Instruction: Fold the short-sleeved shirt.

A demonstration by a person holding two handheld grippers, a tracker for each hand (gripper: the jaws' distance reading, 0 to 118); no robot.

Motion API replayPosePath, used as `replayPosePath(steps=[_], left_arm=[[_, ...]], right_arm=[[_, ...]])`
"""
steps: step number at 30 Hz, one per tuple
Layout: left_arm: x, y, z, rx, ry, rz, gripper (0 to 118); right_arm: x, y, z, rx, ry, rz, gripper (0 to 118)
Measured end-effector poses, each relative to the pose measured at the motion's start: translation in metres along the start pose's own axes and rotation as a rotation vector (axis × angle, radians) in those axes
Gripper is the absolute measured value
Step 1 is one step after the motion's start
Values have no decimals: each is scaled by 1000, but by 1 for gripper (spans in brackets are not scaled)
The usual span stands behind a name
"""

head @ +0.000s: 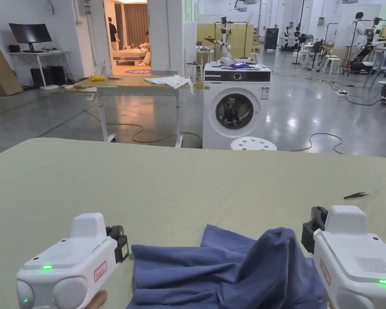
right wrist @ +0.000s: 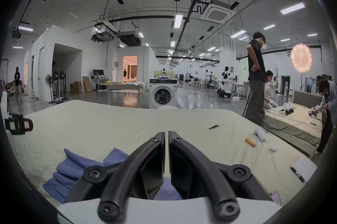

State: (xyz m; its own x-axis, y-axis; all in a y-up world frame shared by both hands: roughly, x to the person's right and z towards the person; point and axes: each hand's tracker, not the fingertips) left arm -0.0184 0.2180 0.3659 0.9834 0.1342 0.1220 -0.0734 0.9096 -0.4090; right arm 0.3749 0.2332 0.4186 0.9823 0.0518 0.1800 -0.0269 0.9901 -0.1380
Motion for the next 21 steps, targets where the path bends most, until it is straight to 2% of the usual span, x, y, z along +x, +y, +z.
replayPosePath(steps=[6, 7, 9, 10, 11, 12, 13, 17, 19, 20, 21], left_arm=[[-19, -41, -32, -354, -38, -8, 0], [-20, -47, -35, -400, -46, -14, 5], [-11, -57, -30, -462, -39, -20, 29], [-10, -61, -32, -486, -46, -21, 35], [-8, -66, -33, -507, -49, -22, 35], [-4, -69, -32, -527, -48, -25, 50], [-1, -72, -33, -552, -38, -30, 54], [13, -85, -39, -577, 31, -69, 52], [24, -85, -34, -556, 61, -98, 47], [30, -84, -29, -551, 51, -117, 39], [35, -85, -26, -548, 24, -141, 24]], right_arm=[[6, -17, -1, -47, -9, -3, 3], [7, -20, -1, -57, -12, -4, 3], [11, -25, -1, -70, -19, -5, 3], [13, -28, -1, -77, -26, -4, 3], [15, -30, 0, -81, -34, -5, 3], [17, -31, 0, -84, -39, -6, 3], [20, -33, 0, -90, -45, -9, 3], [30, -41, 1, -114, -53, -9, 3], [36, -45, 2, -125, -63, -12, 3], [40, -48, 3, -134, -73, -13, 3], [43, -51, 3, -145, -83, -16, 3]])
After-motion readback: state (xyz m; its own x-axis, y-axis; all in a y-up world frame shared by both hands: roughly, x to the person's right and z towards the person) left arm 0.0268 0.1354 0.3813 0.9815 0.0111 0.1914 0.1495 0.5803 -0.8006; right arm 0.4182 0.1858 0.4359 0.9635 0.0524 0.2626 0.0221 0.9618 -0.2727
